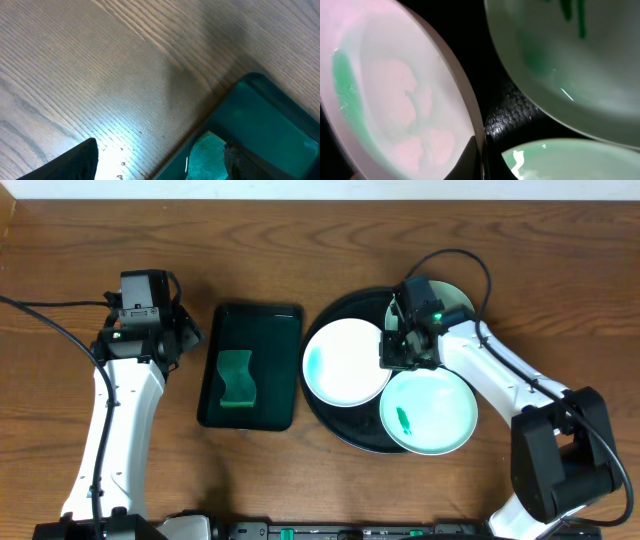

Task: Clean dirty plates on tray and stack at the side
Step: 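Lift the cleaned upper plate by its rim with the right gripper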

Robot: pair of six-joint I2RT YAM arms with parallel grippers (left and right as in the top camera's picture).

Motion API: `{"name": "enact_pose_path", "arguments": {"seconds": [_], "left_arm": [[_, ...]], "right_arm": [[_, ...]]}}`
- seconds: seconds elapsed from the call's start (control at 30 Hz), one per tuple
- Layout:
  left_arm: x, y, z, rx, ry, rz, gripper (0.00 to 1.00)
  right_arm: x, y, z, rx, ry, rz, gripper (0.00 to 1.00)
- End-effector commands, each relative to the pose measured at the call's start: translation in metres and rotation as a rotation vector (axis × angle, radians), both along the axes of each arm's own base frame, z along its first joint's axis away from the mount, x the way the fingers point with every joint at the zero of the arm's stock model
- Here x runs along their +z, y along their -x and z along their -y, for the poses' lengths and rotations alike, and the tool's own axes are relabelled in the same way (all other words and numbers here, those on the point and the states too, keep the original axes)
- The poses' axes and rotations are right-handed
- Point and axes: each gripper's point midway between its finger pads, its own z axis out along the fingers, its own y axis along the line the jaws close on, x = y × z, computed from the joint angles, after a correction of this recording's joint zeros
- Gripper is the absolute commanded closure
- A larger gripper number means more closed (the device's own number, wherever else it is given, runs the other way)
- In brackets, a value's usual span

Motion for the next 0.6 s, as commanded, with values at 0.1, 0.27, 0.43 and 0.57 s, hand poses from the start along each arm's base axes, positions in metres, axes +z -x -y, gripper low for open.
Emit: {"name": "enact_pose_path", "arguments": {"seconds": [0.1, 0.27, 0.43, 0.57], "left_arm": [[0.004, -0.002, -0.004, 0.006, -0.014, 0.004, 0.2], [0.004, -0.002, -0.004, 0.006, -0.013, 0.004, 0.2], [0.004, -0.002, -0.004, 0.006, -0.014, 0.004, 0.2], [0.004, -0.002, -0.004, 0.006, -0.014, 0.004, 0.2]], "right_arm": [[0.043, -0.021, -0.003, -0.047, -0.053, 0.046, 0.99], [0.061, -0.029, -0.006, -0.048, -0.065, 0.074, 0.99], [0.07, -0.037, -0.021, -0.068, -0.096, 0.114, 0.99], [0.074, -0.041, -0.04, -0.072, -0.089, 0.17, 0.99]]}}
